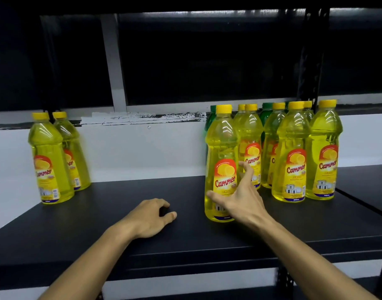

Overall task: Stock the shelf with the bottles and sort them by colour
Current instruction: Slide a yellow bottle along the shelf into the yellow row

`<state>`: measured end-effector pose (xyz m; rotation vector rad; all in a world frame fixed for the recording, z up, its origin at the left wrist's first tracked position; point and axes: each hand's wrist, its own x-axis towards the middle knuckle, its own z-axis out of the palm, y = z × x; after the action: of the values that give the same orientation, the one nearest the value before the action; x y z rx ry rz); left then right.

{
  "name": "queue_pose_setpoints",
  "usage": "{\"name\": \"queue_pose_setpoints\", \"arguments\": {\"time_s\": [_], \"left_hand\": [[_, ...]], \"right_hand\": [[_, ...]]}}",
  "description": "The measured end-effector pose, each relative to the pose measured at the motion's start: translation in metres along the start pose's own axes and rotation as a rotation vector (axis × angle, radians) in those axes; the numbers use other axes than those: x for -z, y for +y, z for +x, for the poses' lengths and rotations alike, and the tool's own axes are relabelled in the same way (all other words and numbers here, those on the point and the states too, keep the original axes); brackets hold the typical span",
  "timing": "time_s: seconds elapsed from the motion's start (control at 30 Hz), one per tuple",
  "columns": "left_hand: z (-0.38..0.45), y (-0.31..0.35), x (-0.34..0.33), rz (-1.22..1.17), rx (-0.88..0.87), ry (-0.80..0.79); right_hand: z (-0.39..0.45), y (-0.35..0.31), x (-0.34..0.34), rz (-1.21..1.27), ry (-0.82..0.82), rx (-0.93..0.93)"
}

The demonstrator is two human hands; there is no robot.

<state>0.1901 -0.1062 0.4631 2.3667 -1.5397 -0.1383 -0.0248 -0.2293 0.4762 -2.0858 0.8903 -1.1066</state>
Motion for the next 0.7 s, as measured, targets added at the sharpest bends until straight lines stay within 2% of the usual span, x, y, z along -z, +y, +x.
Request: {"name": "queue_pose_setpoints", "arguments": {"time_s": [0.13, 0.3, 0.53, 0.7], "left_hand": [[-0.012, -0.035, 0.014, 0.020, 0.094, 0.033], [-0.020, -0.069, 0.015, 0.012, 0.162, 0.098], [-0.019, -0.069, 0.008, 0.054, 0.161, 0.170], [-0.022, -0.064, 0.008, 0.068, 0.173, 0.213]], "right_hand": [[-0.008, 0.000, -0.009, 0.007, -0.189, 0.075], [-0.009, -0.010, -0.028, -0.036, -0.215, 0.117], [-0.008, -0.032, -0.053, 0.000, -0.279, 0.187], [-0.011, -0.046, -0.079, 0.002, -0.267, 0.205]]}}
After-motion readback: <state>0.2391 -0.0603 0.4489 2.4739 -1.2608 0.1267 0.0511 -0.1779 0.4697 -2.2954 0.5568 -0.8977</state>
